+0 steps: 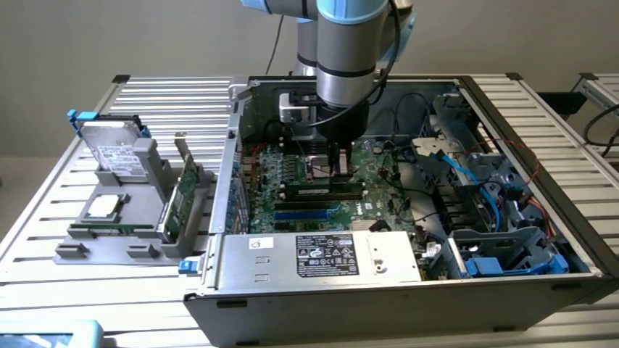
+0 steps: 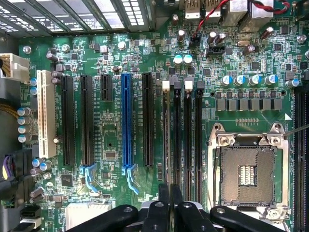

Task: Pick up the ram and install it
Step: 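Insert the ram into the slot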

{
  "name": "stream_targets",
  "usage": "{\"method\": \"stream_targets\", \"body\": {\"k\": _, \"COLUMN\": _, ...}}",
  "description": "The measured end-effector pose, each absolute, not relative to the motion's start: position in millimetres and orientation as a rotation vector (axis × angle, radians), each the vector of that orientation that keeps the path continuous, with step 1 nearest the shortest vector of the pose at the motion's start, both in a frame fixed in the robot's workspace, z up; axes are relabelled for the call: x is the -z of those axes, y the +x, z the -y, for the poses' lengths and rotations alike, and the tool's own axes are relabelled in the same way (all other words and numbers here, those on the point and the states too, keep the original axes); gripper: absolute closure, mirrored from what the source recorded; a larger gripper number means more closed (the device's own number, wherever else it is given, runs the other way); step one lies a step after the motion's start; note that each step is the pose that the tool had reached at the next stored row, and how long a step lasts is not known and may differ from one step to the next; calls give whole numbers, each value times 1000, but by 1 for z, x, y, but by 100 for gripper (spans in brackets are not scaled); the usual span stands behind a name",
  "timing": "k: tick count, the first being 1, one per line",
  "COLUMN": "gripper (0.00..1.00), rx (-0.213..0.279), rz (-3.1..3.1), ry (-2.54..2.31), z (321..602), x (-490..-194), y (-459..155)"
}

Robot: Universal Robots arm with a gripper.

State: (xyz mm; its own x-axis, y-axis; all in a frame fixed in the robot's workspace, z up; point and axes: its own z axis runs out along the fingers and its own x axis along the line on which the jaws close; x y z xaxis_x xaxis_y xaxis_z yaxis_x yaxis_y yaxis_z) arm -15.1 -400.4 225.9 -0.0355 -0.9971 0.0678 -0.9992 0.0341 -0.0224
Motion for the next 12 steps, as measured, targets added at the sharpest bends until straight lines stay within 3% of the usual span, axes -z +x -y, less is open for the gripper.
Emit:
{"method": "stream_targets", "body": {"k": 1, "gripper": 80, "rx": -98, "rz": 2235, "ry": 2158, "z": 400, "x": -226, "y": -15}}
{"method": "stream_targets", "body": {"k": 12, "gripper": 80, "rx": -95, "rz": 2236, "ry": 2160, "z": 403, "x": -249, "y": -6}}
